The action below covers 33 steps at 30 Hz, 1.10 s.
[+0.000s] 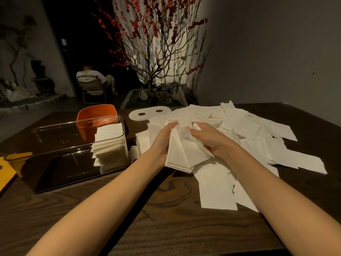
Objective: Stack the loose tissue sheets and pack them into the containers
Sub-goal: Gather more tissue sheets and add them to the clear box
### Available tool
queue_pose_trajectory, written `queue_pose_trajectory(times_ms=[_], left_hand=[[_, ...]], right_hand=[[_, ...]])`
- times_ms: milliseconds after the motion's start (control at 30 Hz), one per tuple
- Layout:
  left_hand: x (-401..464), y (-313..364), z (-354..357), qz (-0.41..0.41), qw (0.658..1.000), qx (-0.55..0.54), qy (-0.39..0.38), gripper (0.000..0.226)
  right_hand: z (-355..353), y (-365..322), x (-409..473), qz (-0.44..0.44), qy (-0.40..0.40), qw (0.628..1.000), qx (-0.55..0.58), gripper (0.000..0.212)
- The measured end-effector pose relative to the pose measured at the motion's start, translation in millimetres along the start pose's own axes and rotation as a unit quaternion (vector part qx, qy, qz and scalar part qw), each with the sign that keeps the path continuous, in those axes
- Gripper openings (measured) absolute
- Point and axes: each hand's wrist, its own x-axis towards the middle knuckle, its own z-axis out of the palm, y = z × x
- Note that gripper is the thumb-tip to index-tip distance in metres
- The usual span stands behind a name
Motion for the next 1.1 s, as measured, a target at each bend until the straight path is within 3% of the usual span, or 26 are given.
queue_pose_trajectory(times_ms=[100, 200, 400, 600, 700, 800, 933, 1100], left_hand=[[-1.1, -1.5, 3.0, 0.021, 1.000, -0.022, 0.007, 0.026], [-1.4, -2.3, 3.3, 0.026, 0.999, -0.036, 0.026, 0.020], [1.3, -3.2, -1.4, 0.060, 0.995, -0.064, 0.035, 0.029], [-0.4, -3.4, -0.2, 0.104, 0.987, -0.107, 0.054, 0.032], [-1.8, -2.7, 0.0, 0.104, 0.986, -0.121, 0.044, 0.032], [-2.3, -2.2, -2.4, 0.093, 0.986, -0.135, 0.038, 0.036], [0.7, -3.2, -6.3, 0.085, 0.986, -0.143, 0.024, 0.039], [0.0, -2.3, -7.1, 0.049, 0.993, -0.102, 0.015, 0.036]], right_hand=[[-1.3, 1.3, 2.9, 0.007, 0.009, 1.000, -0.012, 0.040], [-3.1, 0.2, 4.8, 0.042, 0.015, 0.999, 0.000, 0.050], [-8.9, -2.1, -3.3, 0.079, -0.085, 0.993, 0.018, 0.049], [-5.8, 0.5, 4.7, 0.076, -0.015, 0.996, -0.052, 0.063], [-7.2, 1.4, 6.3, 0.075, -0.024, 0.996, -0.043, 0.072], [-7.4, 2.3, 4.5, 0.059, -0.030, 0.997, -0.042, 0.069], [-3.9, -3.4, -5.1, -0.055, -0.029, 0.992, -0.109, 0.049], [-3.8, -4.8, -10.4, -0.118, -0.072, 0.979, -0.150, 0.052]])
